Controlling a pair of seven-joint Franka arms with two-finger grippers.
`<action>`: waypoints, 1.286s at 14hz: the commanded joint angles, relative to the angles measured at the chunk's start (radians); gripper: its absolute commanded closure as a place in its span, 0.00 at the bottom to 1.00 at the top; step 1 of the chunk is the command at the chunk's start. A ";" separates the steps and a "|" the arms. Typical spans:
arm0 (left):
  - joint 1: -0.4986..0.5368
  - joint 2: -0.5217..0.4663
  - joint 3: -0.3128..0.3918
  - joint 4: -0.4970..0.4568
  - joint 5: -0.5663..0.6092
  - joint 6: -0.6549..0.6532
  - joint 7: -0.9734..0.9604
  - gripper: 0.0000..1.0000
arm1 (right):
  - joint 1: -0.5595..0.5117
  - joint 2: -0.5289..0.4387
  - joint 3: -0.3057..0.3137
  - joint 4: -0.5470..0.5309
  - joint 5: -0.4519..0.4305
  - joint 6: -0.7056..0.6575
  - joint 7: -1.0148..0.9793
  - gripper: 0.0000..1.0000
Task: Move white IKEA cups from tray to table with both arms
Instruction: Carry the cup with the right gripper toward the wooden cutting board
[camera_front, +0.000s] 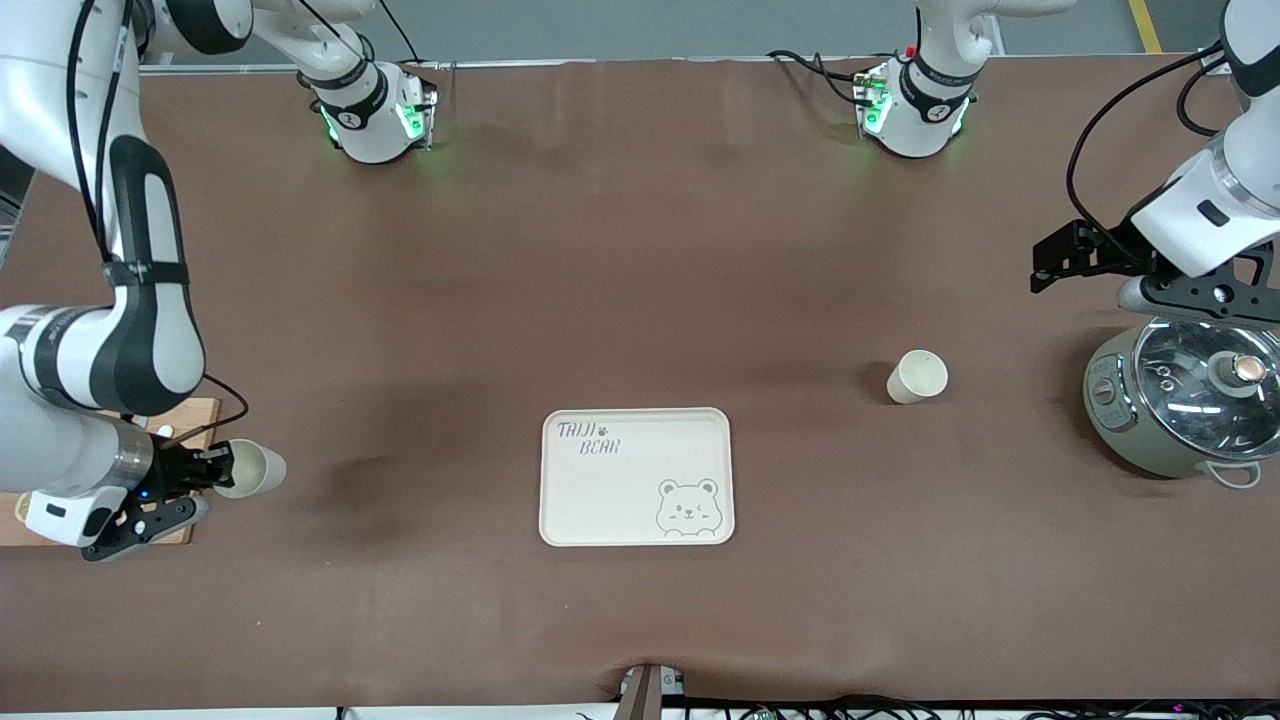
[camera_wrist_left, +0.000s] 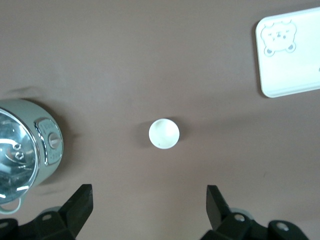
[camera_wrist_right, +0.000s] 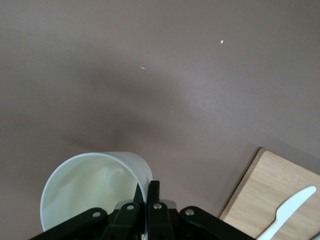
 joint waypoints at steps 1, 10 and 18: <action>0.008 -0.011 -0.001 -0.004 0.000 0.039 0.000 0.00 | -0.025 0.023 0.019 -0.026 0.014 0.075 -0.043 1.00; 0.003 -0.012 -0.003 0.008 0.050 0.042 0.031 0.00 | -0.046 0.128 0.020 -0.034 0.109 0.196 -0.095 1.00; -0.003 -0.012 -0.006 0.006 0.050 0.042 0.023 0.00 | -0.054 0.144 0.020 -0.034 0.115 0.224 -0.104 1.00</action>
